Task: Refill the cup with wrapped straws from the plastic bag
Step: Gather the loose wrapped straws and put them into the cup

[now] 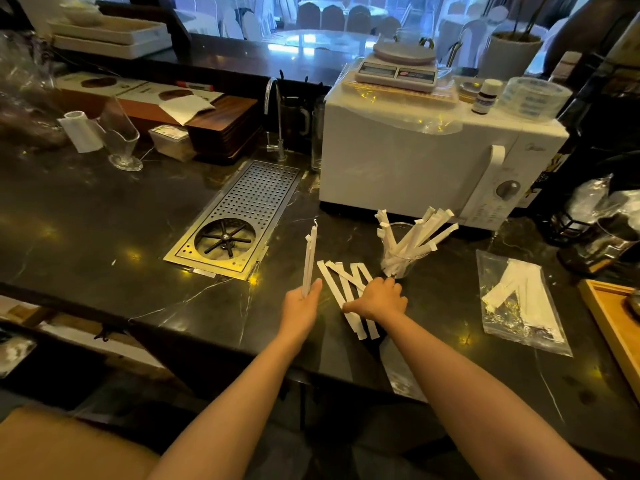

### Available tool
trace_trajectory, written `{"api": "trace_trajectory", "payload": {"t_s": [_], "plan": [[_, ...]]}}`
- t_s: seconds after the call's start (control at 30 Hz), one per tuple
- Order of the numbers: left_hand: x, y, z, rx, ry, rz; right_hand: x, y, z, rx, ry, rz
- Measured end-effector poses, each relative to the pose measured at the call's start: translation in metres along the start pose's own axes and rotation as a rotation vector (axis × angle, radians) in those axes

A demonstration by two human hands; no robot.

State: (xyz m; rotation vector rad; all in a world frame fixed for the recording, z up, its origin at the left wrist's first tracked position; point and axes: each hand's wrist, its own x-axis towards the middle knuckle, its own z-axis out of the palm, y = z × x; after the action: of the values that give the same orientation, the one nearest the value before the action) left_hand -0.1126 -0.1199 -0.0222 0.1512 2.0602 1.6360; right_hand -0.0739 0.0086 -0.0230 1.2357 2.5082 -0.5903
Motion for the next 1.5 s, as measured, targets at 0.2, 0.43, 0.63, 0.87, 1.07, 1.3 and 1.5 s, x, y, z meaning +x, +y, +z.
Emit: {"api": "trace_trajectory", "payload": {"t_s": [0.2,0.43,0.63,0.87,1.07,1.3,1.5], "plan": [[0.001,-0.001,-0.004,0.002,-0.004,-0.009,0.003,-0.007,0.000,-0.030,-0.007,0.006],[0.003,0.000,-0.004,0.008,-0.007,0.000,0.007,-0.010,-0.003,-0.044,-0.026,-0.003],[0.008,0.001,0.000,-0.002,-0.020,-0.015,0.010,-0.008,-0.002,-0.160,-0.017,-0.108],[0.012,0.005,0.009,-0.026,-0.010,-0.043,0.010,0.000,-0.004,-0.229,-0.029,-0.221],[0.015,0.010,0.018,-0.026,-0.011,-0.081,0.012,0.008,-0.004,-0.182,-0.078,-0.255],[0.016,0.014,0.026,-0.018,-0.020,-0.106,0.014,0.018,-0.009,-0.012,-0.272,-0.206],[0.017,0.017,0.034,-0.119,-0.064,-0.120,0.004,0.028,-0.026,0.311,-0.256,-0.255]]}}
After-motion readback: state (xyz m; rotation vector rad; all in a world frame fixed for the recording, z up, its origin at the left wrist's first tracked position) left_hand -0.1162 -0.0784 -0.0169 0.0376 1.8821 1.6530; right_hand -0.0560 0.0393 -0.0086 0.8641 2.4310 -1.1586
